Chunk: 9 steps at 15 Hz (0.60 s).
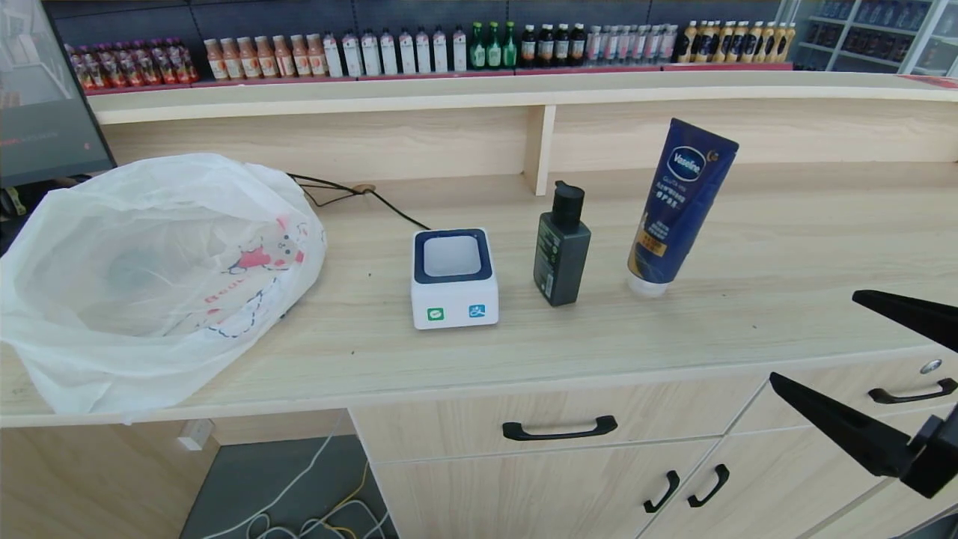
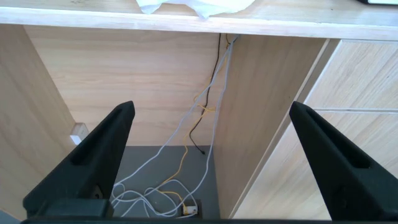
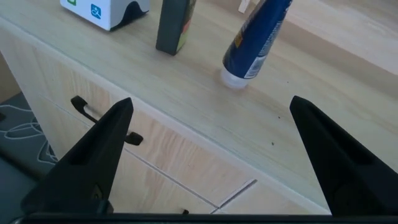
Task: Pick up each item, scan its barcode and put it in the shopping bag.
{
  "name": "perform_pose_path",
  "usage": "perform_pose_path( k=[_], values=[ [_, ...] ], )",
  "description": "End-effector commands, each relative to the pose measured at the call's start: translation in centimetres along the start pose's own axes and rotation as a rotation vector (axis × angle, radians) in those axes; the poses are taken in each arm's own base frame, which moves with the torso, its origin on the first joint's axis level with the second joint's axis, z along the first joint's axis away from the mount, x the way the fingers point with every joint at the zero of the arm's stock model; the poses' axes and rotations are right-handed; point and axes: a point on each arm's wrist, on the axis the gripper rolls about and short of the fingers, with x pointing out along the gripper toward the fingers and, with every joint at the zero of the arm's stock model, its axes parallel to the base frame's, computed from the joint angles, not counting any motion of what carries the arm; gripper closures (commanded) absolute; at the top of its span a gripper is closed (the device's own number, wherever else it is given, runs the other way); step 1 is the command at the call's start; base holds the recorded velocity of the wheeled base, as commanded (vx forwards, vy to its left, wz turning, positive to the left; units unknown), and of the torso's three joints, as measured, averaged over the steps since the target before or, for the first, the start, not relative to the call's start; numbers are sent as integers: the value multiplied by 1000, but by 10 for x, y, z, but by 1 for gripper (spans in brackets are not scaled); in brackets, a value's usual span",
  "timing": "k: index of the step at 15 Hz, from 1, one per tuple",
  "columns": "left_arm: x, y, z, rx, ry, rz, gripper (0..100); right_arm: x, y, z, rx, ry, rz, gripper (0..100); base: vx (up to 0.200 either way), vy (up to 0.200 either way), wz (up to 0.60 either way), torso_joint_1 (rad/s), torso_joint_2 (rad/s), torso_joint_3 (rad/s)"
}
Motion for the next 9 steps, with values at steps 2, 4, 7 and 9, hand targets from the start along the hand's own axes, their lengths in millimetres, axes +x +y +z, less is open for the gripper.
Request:
perform_pose_path(
  k=[2,4,7,9],
  values=[
    [0,0,0,0,0,2,0,28,26,10,-2,14,46,0,0,0,0,0,0,0],
    [0,0,0,0,0,2,0,50,31,13,2,-21,22,0,0,0,0,0,0,0],
    [0,0,0,0,0,0,0,68,38,18,28,-27,-66,0,0,0,0,0,0,0],
    [0,0,0,0,0,2,0,76,49,17,116,-12,-103,0,0,0,0,0,0,0]
  ],
)
